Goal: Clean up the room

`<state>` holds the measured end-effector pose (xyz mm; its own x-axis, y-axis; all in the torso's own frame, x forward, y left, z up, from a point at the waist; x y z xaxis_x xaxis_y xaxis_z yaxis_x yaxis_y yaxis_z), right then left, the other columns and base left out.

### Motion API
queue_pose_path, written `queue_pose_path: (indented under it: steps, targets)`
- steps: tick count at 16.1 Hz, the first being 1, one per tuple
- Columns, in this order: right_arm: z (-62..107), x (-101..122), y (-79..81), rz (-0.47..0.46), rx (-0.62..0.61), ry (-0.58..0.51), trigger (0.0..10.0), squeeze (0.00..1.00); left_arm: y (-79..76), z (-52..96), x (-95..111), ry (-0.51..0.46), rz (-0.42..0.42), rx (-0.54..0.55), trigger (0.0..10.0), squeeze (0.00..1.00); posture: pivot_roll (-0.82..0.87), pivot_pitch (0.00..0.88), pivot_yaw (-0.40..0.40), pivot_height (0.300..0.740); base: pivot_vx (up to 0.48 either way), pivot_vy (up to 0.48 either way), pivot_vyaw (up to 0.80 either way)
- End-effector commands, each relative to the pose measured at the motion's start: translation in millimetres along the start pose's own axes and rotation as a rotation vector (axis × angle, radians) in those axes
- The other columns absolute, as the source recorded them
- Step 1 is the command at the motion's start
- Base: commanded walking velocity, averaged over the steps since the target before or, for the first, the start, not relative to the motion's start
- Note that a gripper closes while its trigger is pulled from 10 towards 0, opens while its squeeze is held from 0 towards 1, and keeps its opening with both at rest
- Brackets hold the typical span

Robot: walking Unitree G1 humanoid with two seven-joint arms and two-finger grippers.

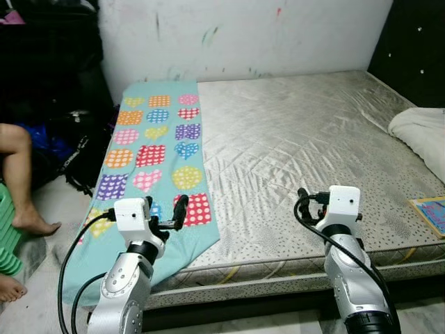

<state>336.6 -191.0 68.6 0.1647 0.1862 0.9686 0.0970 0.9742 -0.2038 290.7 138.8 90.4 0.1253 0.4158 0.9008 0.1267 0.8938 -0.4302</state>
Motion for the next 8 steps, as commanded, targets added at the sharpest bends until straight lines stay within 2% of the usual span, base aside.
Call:
queue_pose_path:
  steps: [1,8]
  targets:
    - [-1.2,3.8,2.8,0.0,0.005,-0.009,10.0,0.0,-0.4,1.1,5.1,-0.02,-0.003,-0.008,10.0,0.0,-0.09,0.0,0.021,0.74,0.0,0.0,0.0]
    - [-0.8,2.2,3.3,0.006,0.008,-0.004,10.0,0.0,-1.3,2.5,4.7,-0.017,-0.002,-0.018,10.0,0.0,-0.09,0.0,0.02,0.74,0.287,0.0,0.0]
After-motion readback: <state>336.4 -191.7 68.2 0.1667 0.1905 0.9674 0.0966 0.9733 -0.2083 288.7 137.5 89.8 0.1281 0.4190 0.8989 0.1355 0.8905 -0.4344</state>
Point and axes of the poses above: a point about 5 cm out from each wrist's last joint towards the gripper, its own z axis pointing back from the gripper into the wrist, its own x axis along the axis of the wrist's last joint, y = z × x, the point moved 4 cm from there along -z, pointing out of the wrist towards the gripper, and after that the axes turned 10 degrees about z, right-handed, at the moved point
